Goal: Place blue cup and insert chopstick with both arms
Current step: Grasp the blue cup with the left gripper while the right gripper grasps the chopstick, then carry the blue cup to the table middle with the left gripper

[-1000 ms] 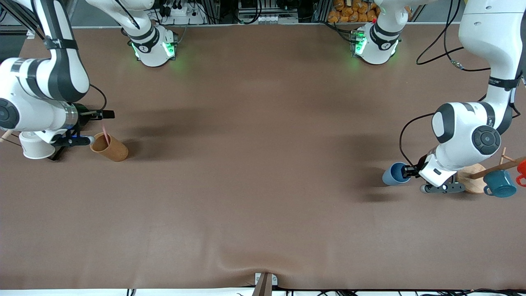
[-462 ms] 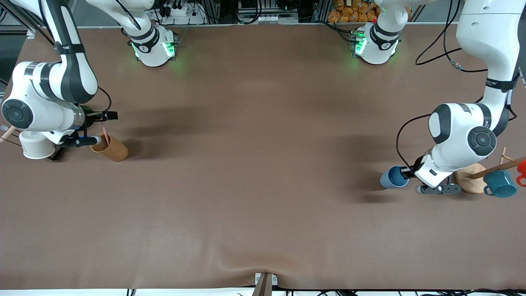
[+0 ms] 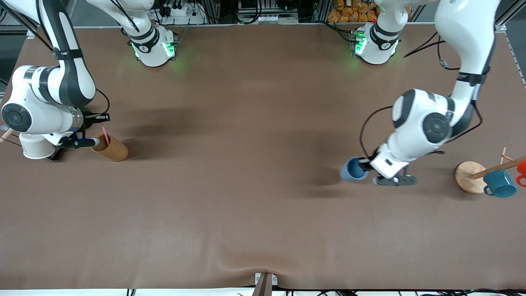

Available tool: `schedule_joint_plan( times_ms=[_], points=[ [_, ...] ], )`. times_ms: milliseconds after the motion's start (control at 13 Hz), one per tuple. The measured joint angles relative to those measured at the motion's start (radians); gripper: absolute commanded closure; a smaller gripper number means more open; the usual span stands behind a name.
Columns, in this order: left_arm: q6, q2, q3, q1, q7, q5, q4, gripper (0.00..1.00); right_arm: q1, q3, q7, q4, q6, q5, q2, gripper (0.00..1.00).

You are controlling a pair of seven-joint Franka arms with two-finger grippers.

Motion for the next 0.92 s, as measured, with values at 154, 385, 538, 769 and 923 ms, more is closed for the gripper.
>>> schedule_joint_plan(
  times_ms=[154, 385, 538, 769, 923],
  points=[
    [-0.007, 0.000, -0.026, -0.051, -0.120, 0.000, 0.007, 1.00, -0.001, 0.000, 0.000, 0.009, 0.001, -0.001, 0.000, 1.00],
    [-0.007, 0.006, -0.029, -0.162, -0.296, 0.000, 0.026, 1.00, -0.001, 0.000, 0.000, 0.019, -0.002, -0.001, 0.000, 1.00],
    [-0.007, 0.032, -0.029, -0.232, -0.407, 0.000, 0.060, 1.00, -0.001, 0.001, 0.000, 0.041, -0.037, -0.001, -0.001, 1.00],
    [-0.007, 0.105, -0.025, -0.334, -0.553, 0.001, 0.142, 1.00, -0.001, 0.002, -0.001, 0.132, -0.158, -0.001, -0.005, 1.00],
    [-0.007, 0.162, -0.004, -0.406, -0.608, 0.001, 0.189, 1.00, -0.001, 0.002, -0.002, 0.182, -0.212, -0.001, -0.009, 1.00]
  ],
)
